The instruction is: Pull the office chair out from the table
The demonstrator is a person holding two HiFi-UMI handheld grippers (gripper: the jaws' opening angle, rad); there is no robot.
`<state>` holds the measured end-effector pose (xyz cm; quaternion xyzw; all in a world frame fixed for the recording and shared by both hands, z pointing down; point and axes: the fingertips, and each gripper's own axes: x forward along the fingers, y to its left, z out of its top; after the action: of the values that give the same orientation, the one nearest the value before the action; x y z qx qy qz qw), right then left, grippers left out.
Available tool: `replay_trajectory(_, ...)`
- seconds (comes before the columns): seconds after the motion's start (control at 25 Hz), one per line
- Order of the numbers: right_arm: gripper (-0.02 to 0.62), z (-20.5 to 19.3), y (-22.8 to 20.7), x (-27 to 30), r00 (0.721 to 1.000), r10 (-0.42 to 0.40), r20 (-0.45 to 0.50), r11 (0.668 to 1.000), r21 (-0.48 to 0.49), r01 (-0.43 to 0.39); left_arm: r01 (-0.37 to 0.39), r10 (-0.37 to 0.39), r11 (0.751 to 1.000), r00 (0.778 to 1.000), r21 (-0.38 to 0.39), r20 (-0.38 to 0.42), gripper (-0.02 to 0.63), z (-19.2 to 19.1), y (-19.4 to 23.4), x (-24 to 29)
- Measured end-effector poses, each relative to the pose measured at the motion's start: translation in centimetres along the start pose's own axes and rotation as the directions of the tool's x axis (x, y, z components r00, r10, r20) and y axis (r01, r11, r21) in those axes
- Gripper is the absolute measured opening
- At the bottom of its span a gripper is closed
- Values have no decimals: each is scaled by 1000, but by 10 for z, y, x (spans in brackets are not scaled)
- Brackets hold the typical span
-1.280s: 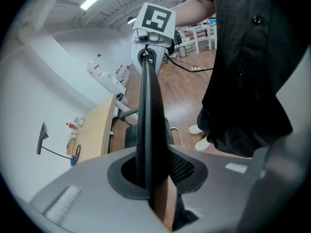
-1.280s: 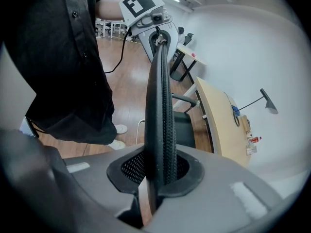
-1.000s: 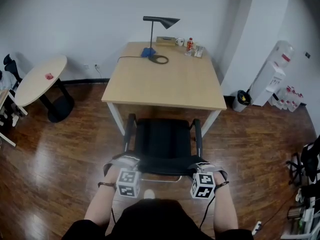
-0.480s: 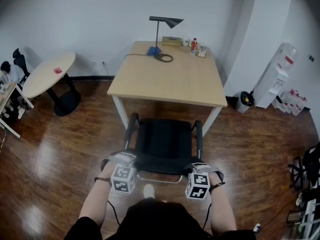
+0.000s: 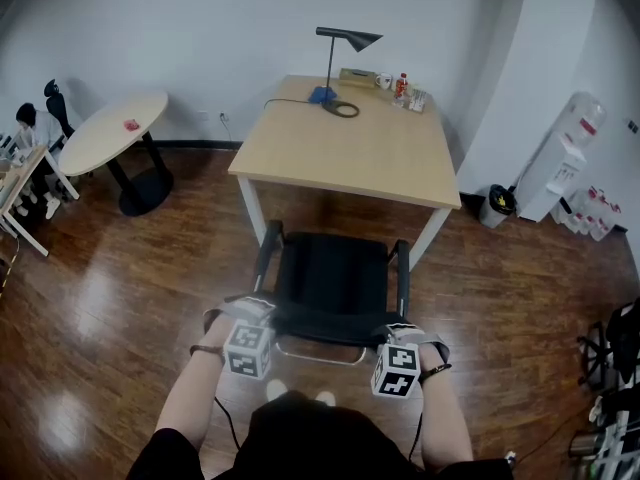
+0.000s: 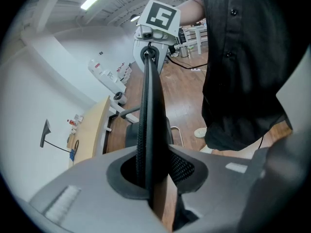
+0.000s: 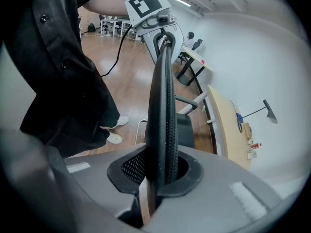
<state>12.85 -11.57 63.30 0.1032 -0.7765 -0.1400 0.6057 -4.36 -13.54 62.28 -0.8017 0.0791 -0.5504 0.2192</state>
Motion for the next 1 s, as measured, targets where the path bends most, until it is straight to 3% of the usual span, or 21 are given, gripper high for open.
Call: replay_trajectory(1.0, 78, 21, 108, -36, 1000, 21, -19, 995, 95, -19, 64, -64, 998, 998, 8, 25, 89, 20, -103, -49)
